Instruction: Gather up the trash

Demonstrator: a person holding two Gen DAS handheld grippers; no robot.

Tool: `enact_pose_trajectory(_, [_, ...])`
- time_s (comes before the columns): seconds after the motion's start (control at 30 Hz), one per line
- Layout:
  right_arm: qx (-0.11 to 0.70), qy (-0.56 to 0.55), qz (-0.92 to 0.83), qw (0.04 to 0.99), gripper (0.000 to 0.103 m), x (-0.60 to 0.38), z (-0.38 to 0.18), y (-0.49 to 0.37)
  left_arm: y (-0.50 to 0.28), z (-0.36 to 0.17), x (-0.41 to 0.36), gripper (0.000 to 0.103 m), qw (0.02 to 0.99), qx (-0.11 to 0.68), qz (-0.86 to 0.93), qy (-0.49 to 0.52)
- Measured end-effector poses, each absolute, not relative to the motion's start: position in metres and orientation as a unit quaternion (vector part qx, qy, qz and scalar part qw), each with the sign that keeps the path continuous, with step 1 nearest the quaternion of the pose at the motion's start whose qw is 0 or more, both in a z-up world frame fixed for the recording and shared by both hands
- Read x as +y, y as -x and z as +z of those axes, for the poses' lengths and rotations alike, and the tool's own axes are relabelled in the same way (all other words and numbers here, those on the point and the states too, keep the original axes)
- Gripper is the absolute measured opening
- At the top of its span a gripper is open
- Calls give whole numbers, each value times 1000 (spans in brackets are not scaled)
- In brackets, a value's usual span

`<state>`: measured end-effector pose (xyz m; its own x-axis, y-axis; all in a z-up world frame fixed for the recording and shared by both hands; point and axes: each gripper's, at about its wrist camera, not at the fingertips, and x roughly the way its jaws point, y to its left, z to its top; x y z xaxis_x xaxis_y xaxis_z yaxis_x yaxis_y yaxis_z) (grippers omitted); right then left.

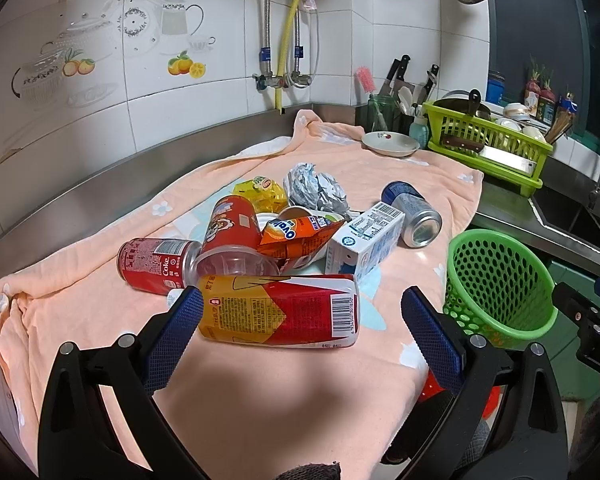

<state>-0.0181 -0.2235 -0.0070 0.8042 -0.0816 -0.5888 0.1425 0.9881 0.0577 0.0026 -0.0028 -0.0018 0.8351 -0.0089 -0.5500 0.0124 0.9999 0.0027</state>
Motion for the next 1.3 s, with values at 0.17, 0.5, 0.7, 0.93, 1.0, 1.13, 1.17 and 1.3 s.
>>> enact_pose_trajectory(0.17, [307,-49,-59,949,97,-223,-7,18,-3,-2,-3,98,958,287,-6,-2])
enact_pose_trajectory(0.5, [309,-48,-59,948,97,-223,-6,18,-2,-3,-3,98,958,287,-7,-2])
enact_pose_trajectory(0.7, [307,-50,-62,948,97,-223,-7,19,-2,-3,-4,98,958,288,-8,-4])
enact_pose_trajectory(0.93, [310,-50,-59,948,97,-223,-8,18,-3,-3,-3,98,957,289,-8,-3])
enact_pose_trajectory(1.0, [311,-50,-59,947,97,-222,-8,17,-4,-3,-4,98,957,289,-8,-3])
enact_pose_trajectory(1.13, [313,-50,-60,947,97,-223,-8,17,-3,-3,-4,98,957,289,-8,-3])
enact_pose_trajectory(1.17, [313,-50,-61,947,97,-224,-8,17,-3,-3,-4,98,957,289,-8,-3])
enact_pose_trajectory(1.3, [315,-49,-60,946,97,-223,-9,15,-4,-5,-4,98,957,291,-7,-4])
